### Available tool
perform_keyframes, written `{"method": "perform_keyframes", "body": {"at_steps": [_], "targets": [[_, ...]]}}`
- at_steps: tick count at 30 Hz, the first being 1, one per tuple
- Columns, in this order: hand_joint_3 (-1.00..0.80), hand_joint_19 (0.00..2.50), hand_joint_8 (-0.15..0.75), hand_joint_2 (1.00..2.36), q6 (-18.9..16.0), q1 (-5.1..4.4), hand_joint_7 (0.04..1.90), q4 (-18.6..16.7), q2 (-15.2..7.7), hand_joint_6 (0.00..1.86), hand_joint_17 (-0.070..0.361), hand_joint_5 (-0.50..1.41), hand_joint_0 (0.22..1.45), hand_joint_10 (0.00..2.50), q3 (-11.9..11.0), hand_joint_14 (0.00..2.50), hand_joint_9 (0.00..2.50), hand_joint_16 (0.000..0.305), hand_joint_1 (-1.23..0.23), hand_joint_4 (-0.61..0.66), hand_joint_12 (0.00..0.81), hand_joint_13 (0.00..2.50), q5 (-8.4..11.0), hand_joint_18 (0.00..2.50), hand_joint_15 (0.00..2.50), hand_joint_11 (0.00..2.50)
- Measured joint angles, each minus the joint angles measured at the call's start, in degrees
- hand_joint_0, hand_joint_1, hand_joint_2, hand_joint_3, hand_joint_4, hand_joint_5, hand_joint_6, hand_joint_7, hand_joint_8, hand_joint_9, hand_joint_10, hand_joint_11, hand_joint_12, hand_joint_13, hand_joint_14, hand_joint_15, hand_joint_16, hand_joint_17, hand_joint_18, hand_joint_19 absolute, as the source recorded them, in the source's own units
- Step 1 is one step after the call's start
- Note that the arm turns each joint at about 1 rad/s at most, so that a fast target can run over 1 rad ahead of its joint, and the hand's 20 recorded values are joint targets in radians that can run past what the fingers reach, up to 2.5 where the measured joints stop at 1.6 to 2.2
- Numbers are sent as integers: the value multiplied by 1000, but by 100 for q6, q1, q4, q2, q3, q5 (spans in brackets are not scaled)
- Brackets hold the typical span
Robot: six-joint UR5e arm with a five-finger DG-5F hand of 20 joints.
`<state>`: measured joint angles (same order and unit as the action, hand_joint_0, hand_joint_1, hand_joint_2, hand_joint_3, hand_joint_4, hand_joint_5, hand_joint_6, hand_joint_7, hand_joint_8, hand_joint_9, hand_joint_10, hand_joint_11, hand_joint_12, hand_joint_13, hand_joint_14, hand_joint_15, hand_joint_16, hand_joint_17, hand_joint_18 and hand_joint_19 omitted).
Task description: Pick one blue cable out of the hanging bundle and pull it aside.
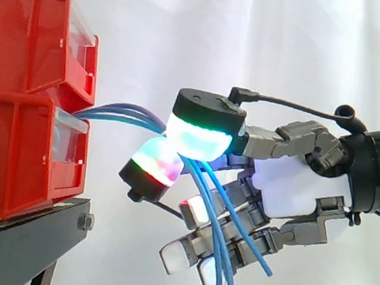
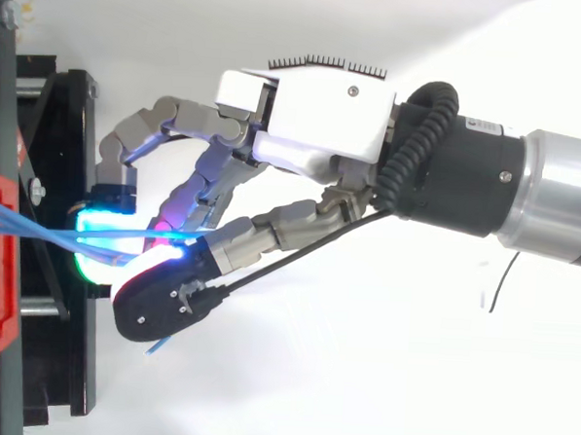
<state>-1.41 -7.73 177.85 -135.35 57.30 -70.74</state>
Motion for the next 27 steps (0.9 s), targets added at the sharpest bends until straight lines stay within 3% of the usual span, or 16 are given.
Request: {"method": "perform_keyframes", "body": {"at_steps": [2, 6, 15, 22, 27], "targets": [[-281, 651, 229, 1015, 0, 0, 918, 0, 0, 945, 102, -173, 566, 20, 0, 21, 1117, 46, -671, -56, 329, 867, 0, 771, 529, 730], [-500, 634, 260, 1000, 0, 0, 861, -7, -1, 944, 116, -179, 484, 21, 0, 20, 1110, 52, -629, -16, 356, 880, -1, 805, 533, 740], [-500, 633, 298, 1000, 0, 1, 817, 3, 0, 940, 136, -183, 417, 19, 0, 17, 1137, 60, -484, 19, 389, 906, -1, 851, 523, 748], [-500, 633, 311, 1000, 0, 8, 812, 4, -1, 938, 135, -182, 421, 19, 0, 19, 1147, 60, -421, 16, 396, 914, -4, 849, 533, 762], [-371, 677, 269, 1009, 0, 13, 909, 4, -1, 928, 112, -178, 548, 22, 4, 22, 1149, 50, -504, -17, 345, 889, -9, 774, 558, 781]]}}
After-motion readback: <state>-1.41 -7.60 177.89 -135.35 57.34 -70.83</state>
